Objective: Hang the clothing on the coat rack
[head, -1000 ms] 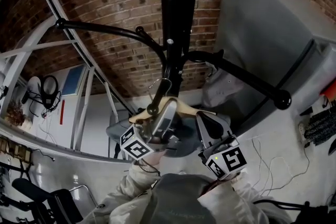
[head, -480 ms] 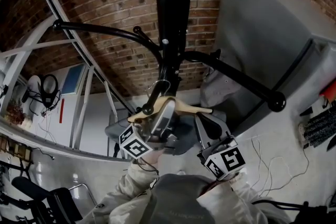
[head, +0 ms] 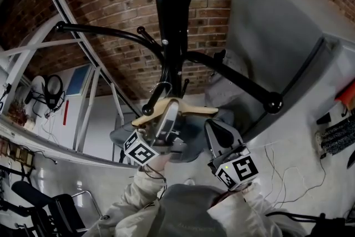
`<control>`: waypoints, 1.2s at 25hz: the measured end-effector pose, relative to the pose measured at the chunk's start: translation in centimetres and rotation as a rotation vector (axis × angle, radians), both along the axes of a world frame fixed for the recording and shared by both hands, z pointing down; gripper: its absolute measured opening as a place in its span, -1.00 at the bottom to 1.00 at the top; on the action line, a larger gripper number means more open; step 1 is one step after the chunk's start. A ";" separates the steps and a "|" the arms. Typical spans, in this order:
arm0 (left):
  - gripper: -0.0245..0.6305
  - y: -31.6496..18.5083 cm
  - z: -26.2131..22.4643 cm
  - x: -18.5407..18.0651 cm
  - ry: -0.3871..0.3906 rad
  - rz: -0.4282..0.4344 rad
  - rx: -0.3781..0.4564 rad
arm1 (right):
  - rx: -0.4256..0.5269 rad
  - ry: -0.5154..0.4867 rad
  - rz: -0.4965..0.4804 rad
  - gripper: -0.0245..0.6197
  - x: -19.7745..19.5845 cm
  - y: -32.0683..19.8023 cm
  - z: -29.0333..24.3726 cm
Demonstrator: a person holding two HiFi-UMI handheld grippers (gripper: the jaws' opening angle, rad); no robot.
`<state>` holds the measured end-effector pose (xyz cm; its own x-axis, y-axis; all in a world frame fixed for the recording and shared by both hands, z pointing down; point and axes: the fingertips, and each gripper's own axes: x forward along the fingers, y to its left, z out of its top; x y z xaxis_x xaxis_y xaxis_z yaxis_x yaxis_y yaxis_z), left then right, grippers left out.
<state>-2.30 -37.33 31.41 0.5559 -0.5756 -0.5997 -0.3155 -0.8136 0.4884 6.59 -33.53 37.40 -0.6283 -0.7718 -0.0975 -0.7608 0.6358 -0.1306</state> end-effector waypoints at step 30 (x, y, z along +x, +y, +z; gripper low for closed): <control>-0.63 10.2 5.8 2.4 -0.239 -0.287 -0.166 | -0.075 -0.025 -0.099 -0.85 6.6 10.9 2.7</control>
